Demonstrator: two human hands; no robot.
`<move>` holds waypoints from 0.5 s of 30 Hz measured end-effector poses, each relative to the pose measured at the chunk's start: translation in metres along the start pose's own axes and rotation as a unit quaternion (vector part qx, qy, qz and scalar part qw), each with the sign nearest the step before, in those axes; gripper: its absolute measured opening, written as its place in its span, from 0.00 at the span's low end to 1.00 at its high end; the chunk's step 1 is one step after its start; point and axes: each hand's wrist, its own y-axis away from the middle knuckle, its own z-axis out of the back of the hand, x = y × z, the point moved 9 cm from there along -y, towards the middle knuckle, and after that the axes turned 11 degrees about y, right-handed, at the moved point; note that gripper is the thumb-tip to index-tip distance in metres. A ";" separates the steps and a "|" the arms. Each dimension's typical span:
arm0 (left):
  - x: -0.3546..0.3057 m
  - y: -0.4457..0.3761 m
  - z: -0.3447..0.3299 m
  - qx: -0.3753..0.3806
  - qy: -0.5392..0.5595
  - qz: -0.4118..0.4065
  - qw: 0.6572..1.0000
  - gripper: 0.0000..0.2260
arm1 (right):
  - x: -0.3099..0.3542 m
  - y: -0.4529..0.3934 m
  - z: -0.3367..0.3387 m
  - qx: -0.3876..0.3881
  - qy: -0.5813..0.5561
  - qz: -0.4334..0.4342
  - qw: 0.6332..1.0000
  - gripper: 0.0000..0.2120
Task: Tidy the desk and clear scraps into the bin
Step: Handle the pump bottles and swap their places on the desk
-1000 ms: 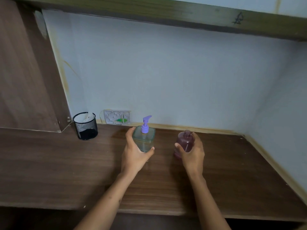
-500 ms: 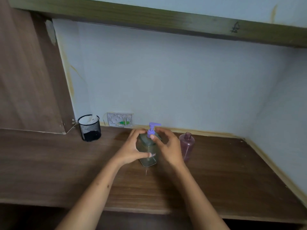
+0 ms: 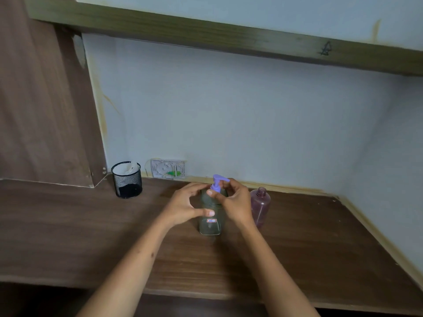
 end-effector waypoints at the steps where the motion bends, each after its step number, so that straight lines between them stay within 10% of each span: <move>1: 0.001 0.000 0.000 -0.003 -0.002 -0.002 1.000 0.33 | -0.001 -0.003 0.000 -0.001 0.006 -0.003 1.000 0.16; 6: 0.002 -0.001 -0.001 -0.005 0.002 -0.008 1.000 0.32 | 0.007 -0.003 -0.001 0.050 -0.032 0.040 0.997 0.12; 10: 0.006 0.001 -0.003 -0.004 0.011 -0.009 1.000 0.33 | 0.013 0.004 -0.006 0.103 -0.051 0.055 0.992 0.28; 15: 0.009 0.004 -0.004 -0.014 0.031 -0.017 0.999 0.32 | 0.026 0.013 0.010 -0.027 0.049 0.043 0.998 0.41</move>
